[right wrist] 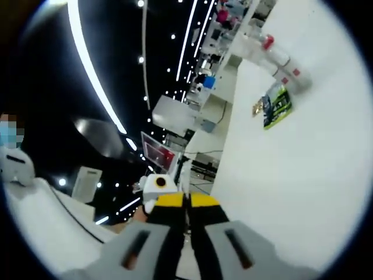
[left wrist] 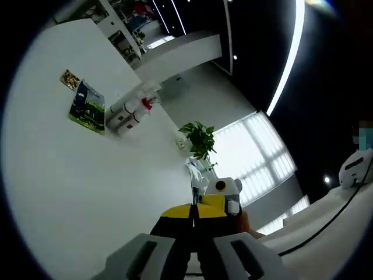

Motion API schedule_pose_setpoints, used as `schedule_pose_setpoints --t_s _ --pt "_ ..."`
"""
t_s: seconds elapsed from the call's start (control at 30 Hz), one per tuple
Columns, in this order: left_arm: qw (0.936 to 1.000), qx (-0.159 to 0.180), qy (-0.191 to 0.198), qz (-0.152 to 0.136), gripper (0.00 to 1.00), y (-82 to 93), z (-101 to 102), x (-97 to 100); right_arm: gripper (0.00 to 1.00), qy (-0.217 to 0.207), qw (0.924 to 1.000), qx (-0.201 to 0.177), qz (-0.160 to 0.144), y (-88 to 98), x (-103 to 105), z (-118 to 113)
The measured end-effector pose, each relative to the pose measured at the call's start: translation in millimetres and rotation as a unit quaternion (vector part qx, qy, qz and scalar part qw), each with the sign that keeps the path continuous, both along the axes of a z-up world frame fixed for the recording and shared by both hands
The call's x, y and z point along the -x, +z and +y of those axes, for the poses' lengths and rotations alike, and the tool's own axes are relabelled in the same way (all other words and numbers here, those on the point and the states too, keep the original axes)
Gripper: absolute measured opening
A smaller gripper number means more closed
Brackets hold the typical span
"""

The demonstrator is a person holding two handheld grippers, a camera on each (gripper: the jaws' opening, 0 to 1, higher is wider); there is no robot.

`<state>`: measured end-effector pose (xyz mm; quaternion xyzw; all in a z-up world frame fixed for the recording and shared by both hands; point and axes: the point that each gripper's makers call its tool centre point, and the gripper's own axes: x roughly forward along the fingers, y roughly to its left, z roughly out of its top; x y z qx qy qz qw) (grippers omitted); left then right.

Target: Arrange the skincare products in the storage area until every visible bottle or jar stands upright without overlapping.

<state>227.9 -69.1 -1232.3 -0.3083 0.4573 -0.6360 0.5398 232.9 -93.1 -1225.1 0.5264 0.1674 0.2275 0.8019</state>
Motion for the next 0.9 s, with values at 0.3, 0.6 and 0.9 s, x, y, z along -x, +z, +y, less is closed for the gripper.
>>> schedule_pose_setpoints --t_s 0.3,0.6,0.9 --pt "0.9993 -0.034 -0.002 -0.013 0.0 -11.8 3.7 -0.6 0.02 -0.001 0.9992 0.035 0.019 -13.6 -2.7 1.7" --pt "0.9985 -0.049 0.027 0.002 0.0 -22.9 18.7 -20.0 0.01 -0.042 0.9973 0.058 0.017 -21.5 -5.7 -13.0" --pt "0.9958 -0.062 0.062 0.029 0.0 -36.4 22.5 -49.1 0.19 -0.056 0.993 0.102 0.018 -29.6 -11.7 -16.9"
